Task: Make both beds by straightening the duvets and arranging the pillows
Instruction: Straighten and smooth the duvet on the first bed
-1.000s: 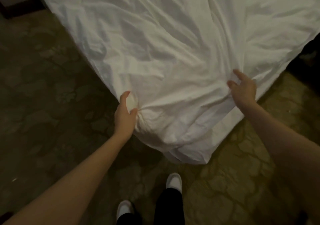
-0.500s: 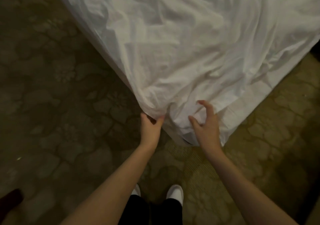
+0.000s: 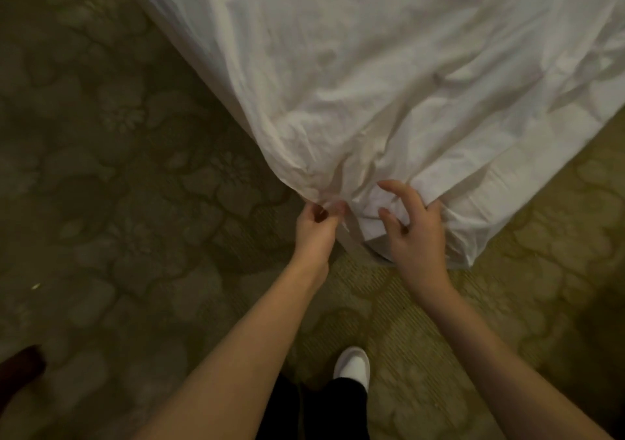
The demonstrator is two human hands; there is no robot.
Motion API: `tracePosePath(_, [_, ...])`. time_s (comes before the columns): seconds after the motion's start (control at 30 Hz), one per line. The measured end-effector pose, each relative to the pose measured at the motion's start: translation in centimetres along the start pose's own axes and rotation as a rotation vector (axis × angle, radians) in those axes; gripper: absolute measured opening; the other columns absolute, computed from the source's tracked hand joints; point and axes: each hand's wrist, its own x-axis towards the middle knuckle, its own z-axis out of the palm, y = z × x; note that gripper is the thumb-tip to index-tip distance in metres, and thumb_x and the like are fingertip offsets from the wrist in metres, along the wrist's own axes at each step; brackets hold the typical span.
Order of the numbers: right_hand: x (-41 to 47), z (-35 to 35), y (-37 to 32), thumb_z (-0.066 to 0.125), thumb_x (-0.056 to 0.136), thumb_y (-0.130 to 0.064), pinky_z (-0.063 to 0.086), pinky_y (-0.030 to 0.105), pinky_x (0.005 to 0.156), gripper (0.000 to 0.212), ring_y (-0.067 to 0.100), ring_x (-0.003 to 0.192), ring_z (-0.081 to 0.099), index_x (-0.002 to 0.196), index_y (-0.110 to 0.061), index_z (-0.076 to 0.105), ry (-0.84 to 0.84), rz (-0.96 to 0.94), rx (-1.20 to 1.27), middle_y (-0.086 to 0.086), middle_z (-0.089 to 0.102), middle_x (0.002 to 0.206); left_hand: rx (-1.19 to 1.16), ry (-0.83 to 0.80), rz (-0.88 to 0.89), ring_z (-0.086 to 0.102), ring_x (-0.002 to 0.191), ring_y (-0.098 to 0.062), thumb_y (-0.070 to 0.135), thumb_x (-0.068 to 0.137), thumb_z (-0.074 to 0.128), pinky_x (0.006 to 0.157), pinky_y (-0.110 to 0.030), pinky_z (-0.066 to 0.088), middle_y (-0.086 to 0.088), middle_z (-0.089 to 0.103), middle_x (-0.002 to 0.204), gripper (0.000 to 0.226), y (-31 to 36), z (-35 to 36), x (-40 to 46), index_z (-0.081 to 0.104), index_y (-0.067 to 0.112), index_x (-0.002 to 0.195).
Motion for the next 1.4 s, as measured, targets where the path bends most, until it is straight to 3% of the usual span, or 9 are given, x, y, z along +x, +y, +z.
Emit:
tracePosePath(0.4, [0.0,-0.3,0.4,0.06,0.089,-0.001,0.028,-0.006,0.074,0.042,-0.005,0.088,0.034,0.127,-0.019,0.057,-0.031,-0.066,0.049,0.013,0.055,0.112,-0.136,-0.036,-0.064,0.062,0.109,-0.022,0.004,0.092,0.057,0.091,-0.039,0.051,-0.003,0.064,0.116,0.048,-2.0,2.0,-0.8,0.044,0.023,0.134])
tracePosePath(0.6, [-0.2,-0.5,0.3,0.059,0.089,-0.001,0.028,-0.007,0.074,0.048,0.002,0.093,0.04,0.13,-0.024,0.053,-0.037,-0.067,0.066,0.003,0.041,0.109,-0.242,0.072,-0.065,0.061,0.102,-0.021,-0.002,0.091,0.057,0.089,-0.038,0.051,-0.004,0.063,0.105,0.05,-3.3,2.1,-1.5,0.039,0.018,0.134])
tracePosePath(0.8, [-0.2,-0.6,0.8,0.06,0.088,0.0,0.029,-0.006,0.076,0.053,0.012,0.095,0.046,0.129,-0.032,0.049,-0.051,-0.086,0.081,0.004,0.04,0.11,-0.219,0.069,0.016,0.052,0.121,-0.019,-0.005,0.081,0.066,0.099,-0.037,0.047,-0.007,0.051,0.135,0.08,-3.3,1.6,0.7,0.026,0.037,0.135])
tracePosePath(0.87, [-0.2,-0.5,1.1,0.061,0.088,0.0,0.031,-0.003,0.078,0.056,0.013,0.095,0.048,0.126,-0.038,0.046,-0.053,-0.101,0.087,0.003,0.041,0.11,-0.187,0.021,0.021,0.053,0.116,-0.015,-0.005,0.082,0.066,0.091,-0.03,0.049,-0.001,0.055,0.126,0.087,-3.0,1.6,1.4,0.017,0.033,0.143])
tracePosePath(0.93, [-0.2,-0.3,1.3,0.061,0.087,0.001,0.031,-0.004,0.079,0.055,0.01,0.096,0.047,0.125,-0.036,0.047,-0.036,-0.118,0.081,0.005,0.045,0.111,-0.16,0.019,0.021,0.054,0.111,-0.014,-0.004,0.083,0.066,0.092,-0.03,0.048,0.005,0.058,0.111,0.086,-2.9,1.5,1.7,0.017,0.032,0.144])
tracePosePath(1.03, [-0.5,-0.1,0.9,0.06,0.089,0.0,0.029,-0.007,0.081,0.05,-0.003,0.098,0.04,0.128,-0.029,0.05,-0.014,-0.119,0.082,0.012,0.05,0.118,-0.182,0.039,0.048,0.057,0.109,-0.016,-0.001,0.082,0.068,0.093,-0.034,0.051,-0.002,0.056,0.123,0.074,-2.4,0.8,0.9,0.027,0.037,0.131])
tracePosePath(1.17, [-1.5,0.2,-0.9,0.059,0.089,-0.002,0.029,-0.004,0.083,0.04,-0.014,0.094,0.04,0.123,-0.023,0.055,0.013,-0.022,0.204,0.0,0.045,0.115,-0.192,0.077,0.114,0.061,0.1,-0.009,-0.001,0.087,0.063,0.075,-0.018,0.055,-0.005,0.059,0.119,0.065,-2.2,-1.1,-2.1,0.029,0.033,0.131])
tracePosePath(1.27, [-2.7,0.7,-2.3,0.06,0.09,-0.007,0.04,0.014,0.087,0.03,0.003,0.107,0.049,0.113,-0.026,0.058,-0.005,0.09,0.312,-0.01,0.056,0.112,-0.196,0.043,0.131,0.062,0.107,-0.018,0.0,0.091,0.057,0.076,-0.022,0.055,-0.009,0.06,0.12,0.058,-1.9,-2.4,-4.3,0.032,0.032,0.134])
tracePosePath(1.4, [-3.5,0.6,-4.3,0.061,0.089,-0.008,0.043,0.023,0.075,0.025,0.012,0.091,0.055,0.099,-0.031,0.06,0.02,0.201,0.425,-0.011,0.059,0.1,-0.212,0.06,0.079,0.061,0.101,-0.022,0.003,0.094,0.048,0.075,-0.029,0.051,-0.013,0.06,0.12,0.046,0.1,-3.3,-5.4,0.041,0.033,0.129])
